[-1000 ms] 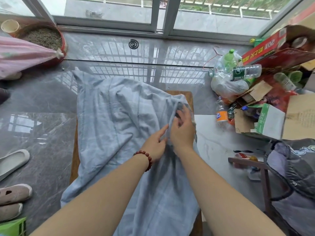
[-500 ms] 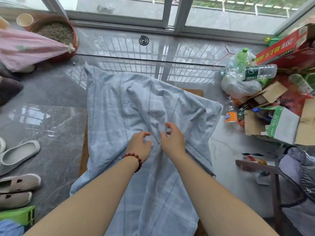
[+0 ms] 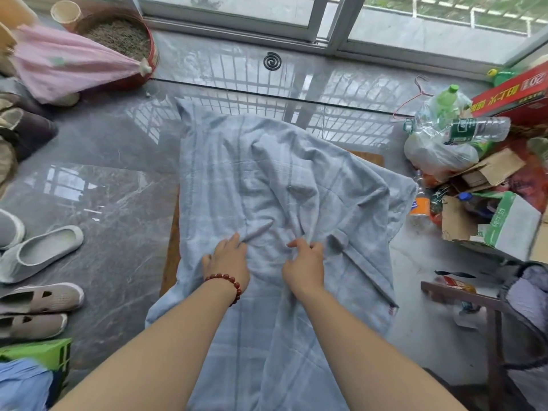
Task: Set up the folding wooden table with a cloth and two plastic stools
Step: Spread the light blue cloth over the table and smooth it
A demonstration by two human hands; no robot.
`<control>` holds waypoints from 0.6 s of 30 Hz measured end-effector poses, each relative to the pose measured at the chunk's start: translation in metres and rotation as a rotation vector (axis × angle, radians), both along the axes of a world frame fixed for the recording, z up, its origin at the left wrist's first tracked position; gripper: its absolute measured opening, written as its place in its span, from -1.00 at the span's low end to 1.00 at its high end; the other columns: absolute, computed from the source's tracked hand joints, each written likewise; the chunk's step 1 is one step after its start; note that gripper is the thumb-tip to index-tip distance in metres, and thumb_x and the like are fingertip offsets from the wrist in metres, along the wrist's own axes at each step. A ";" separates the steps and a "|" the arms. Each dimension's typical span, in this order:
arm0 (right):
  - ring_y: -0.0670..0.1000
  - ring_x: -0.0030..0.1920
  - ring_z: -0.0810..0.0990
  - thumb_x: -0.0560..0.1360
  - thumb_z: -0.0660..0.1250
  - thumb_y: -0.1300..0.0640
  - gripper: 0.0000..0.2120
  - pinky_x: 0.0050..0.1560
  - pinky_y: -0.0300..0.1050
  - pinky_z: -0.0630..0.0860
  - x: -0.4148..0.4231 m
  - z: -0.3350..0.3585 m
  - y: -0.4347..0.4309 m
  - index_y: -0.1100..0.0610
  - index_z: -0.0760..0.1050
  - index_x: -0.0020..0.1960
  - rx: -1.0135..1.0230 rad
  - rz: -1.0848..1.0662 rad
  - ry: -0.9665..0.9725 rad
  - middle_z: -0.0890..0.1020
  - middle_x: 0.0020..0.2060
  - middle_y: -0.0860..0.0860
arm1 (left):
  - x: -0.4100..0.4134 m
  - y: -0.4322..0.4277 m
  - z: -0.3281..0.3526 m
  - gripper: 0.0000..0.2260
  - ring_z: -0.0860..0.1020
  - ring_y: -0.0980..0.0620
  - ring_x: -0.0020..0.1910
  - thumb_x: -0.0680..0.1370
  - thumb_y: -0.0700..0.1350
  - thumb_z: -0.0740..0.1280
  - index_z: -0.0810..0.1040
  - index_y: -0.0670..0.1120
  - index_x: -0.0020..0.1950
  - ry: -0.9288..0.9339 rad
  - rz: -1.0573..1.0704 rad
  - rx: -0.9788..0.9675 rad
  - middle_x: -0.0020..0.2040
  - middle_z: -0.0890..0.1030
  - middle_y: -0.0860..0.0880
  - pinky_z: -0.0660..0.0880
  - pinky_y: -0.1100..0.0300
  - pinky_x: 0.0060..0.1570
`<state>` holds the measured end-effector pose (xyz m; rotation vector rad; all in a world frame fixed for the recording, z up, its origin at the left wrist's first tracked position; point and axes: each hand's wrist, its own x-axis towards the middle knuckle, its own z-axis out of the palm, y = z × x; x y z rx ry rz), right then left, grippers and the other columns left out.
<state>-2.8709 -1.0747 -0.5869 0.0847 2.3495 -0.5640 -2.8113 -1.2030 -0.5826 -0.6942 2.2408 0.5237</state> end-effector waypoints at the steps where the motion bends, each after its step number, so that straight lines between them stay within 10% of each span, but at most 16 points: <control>1: 0.15 0.04 0.51 0.42 0.19 0.35 -0.60 0.04 -0.13 0.43 0.000 0.000 -0.002 0.06 0.46 0.19 0.007 -0.009 -0.013 0.30 0.19 0.09 | 0.003 -0.003 -0.002 -0.52 0.13 0.05 0.48 0.54 -0.26 0.14 0.24 0.01 0.45 0.036 -0.042 -0.026 0.53 0.06 0.09 0.17 0.04 0.36; 8: 0.14 0.20 0.45 0.47 0.24 0.30 -0.56 0.10 -0.02 0.45 0.003 0.003 -0.009 0.13 0.32 0.33 0.170 -0.054 0.101 0.30 0.27 0.08 | 0.013 -0.022 0.000 -0.67 0.44 0.00 0.20 0.52 -0.34 0.14 0.41 -0.05 0.22 0.178 -0.224 -0.216 0.23 0.41 0.02 0.33 0.10 0.19; 18: 0.13 0.42 0.10 0.41 0.28 0.30 -0.48 0.33 0.05 0.19 0.011 0.017 -0.049 0.04 0.30 0.33 0.240 0.011 0.287 0.03 0.46 0.05 | 0.046 -0.075 0.004 -0.78 0.44 -0.03 0.20 0.55 -0.16 0.24 0.40 -0.08 0.19 0.069 -0.141 -0.124 0.24 0.39 0.01 0.34 0.07 0.12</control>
